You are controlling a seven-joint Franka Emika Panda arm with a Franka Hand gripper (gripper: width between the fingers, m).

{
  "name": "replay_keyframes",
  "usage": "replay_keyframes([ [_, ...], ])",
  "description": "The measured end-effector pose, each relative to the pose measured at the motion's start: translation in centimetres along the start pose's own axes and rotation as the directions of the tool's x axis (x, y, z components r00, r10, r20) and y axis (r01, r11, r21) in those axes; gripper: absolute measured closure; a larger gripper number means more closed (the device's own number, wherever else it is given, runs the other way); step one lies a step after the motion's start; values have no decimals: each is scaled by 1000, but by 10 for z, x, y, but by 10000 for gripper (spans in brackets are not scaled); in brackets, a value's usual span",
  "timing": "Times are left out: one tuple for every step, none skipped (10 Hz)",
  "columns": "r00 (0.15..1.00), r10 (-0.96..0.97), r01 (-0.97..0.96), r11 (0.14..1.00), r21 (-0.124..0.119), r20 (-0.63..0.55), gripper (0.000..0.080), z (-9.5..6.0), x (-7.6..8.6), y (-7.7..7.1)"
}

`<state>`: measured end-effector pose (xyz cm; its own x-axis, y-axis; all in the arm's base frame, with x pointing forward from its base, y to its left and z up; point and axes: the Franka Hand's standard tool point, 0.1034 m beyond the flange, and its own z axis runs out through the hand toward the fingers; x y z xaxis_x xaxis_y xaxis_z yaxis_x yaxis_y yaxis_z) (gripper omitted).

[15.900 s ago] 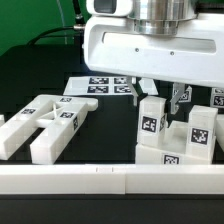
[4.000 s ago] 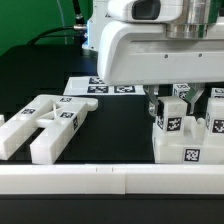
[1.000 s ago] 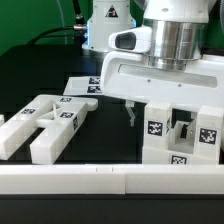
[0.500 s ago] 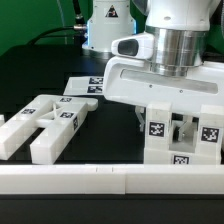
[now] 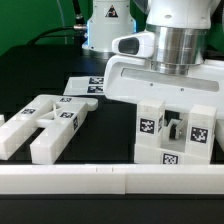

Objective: Assemble chair

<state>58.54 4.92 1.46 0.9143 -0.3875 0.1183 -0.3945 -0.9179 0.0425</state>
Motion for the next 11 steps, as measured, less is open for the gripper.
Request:
replay_keyframes([
  [1000, -19, 19, 1000, 5, 10, 548, -11, 2, 0],
  [999, -36, 36, 999, 15, 26, 548, -29, 7, 0],
  [998, -42, 42, 999, 26, 35, 547, -45, 11, 0],
  [997, -62, 60, 998, 32, 50, 547, -56, 15, 4],
  [995, -67, 65, 997, 36, 74, 547, -66, 20, 8],
  [996, -66, 64, 997, 35, 64, 547, -63, 20, 7],
  [994, -73, 71, 997, 29, 85, 547, -59, 16, 8],
  [984, -72, 71, 997, 10, 165, 545, -60, 11, 14],
  [969, -62, 66, 998, -11, 241, 545, -60, 14, 18],
  [947, -91, 100, 995, -14, 309, 545, -59, 16, 20],
  [911, -107, 119, 993, -6, 398, 545, -63, 20, 22],
])
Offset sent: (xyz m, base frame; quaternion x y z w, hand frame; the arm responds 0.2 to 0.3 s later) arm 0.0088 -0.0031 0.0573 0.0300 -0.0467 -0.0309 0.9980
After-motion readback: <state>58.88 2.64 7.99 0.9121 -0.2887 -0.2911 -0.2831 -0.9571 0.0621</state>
